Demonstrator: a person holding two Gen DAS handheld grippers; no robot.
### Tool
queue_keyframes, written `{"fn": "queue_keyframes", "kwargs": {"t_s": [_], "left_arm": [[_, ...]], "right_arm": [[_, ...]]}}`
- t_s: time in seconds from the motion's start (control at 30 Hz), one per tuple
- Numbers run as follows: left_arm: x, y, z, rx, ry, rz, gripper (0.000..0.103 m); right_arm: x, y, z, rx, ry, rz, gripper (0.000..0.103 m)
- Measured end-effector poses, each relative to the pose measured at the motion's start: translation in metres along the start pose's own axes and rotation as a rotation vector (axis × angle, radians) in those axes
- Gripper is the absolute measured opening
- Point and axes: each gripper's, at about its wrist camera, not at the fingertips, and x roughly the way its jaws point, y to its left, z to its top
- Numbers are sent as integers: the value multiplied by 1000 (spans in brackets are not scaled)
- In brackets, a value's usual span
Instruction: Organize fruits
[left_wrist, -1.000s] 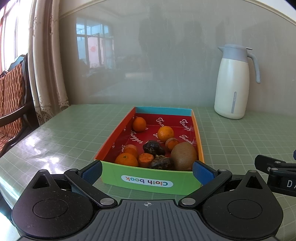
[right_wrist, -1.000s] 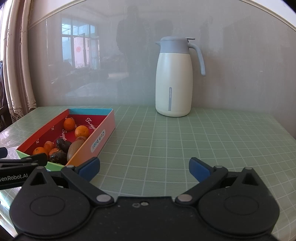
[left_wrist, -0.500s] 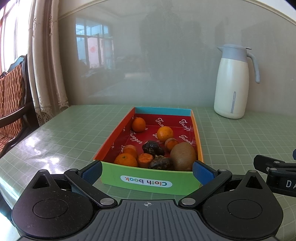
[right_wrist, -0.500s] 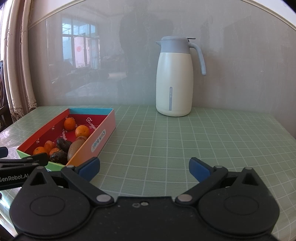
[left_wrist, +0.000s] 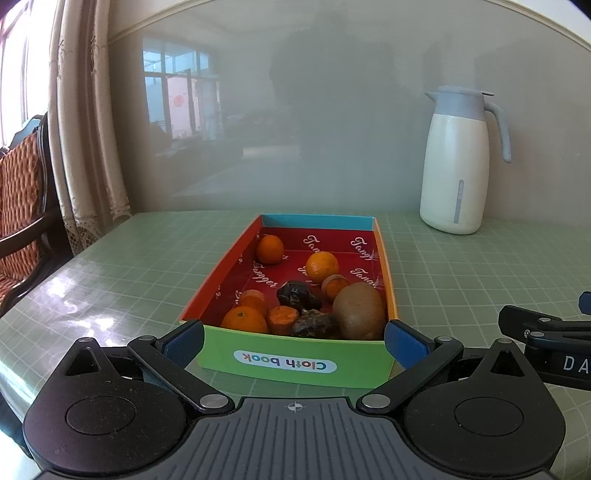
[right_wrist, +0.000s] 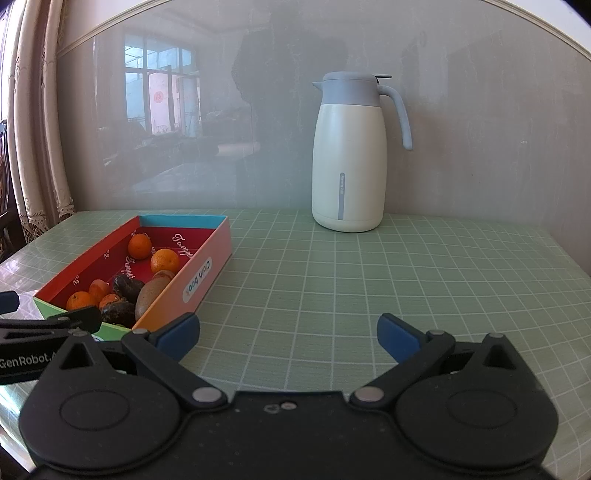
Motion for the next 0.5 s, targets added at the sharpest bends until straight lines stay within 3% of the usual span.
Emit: {"fn": "queue_keyframes", "kwargs": {"t_s": [0.5], "left_arm": [[2, 0, 1, 3, 2, -50, 103]], "right_arm": [[-1, 0, -1, 2, -4, 2, 103]]}}
